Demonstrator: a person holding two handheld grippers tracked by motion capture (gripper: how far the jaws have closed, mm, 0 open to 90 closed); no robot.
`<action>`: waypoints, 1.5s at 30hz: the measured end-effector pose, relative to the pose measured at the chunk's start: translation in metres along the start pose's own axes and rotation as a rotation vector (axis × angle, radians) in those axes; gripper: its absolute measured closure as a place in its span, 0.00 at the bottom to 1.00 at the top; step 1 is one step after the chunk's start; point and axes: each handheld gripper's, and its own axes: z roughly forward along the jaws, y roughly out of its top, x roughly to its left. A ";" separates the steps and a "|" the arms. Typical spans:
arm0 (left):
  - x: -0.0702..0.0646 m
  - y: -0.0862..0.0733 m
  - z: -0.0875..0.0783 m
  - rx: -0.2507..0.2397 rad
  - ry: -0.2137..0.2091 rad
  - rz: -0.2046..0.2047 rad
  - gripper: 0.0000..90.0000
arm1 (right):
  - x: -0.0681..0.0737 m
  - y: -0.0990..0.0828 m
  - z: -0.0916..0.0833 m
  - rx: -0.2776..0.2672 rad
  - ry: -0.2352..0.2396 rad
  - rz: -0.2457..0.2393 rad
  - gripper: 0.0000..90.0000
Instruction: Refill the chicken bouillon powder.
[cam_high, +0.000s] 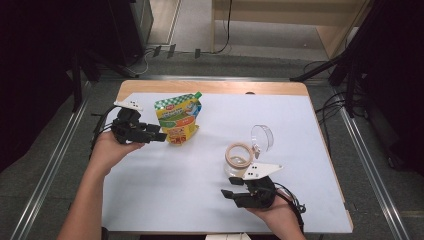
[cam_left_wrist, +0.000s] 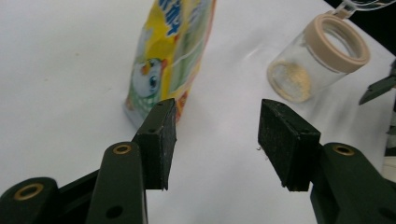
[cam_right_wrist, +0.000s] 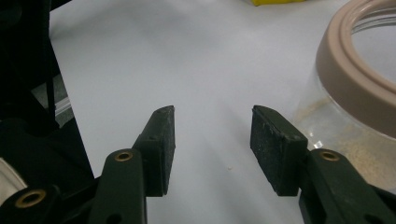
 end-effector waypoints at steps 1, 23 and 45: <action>0.002 -0.001 0.000 0.001 0.003 -0.007 0.53 | 0.000 0.000 0.000 0.002 0.001 -0.003 0.57; 0.014 0.032 0.023 -0.041 -0.008 0.005 0.54 | 0.019 0.018 0.023 0.007 0.046 -0.036 0.58; 0.009 0.038 0.037 -0.107 0.019 0.034 1.00 | 0.030 0.045 0.079 -0.017 0.087 -0.073 0.55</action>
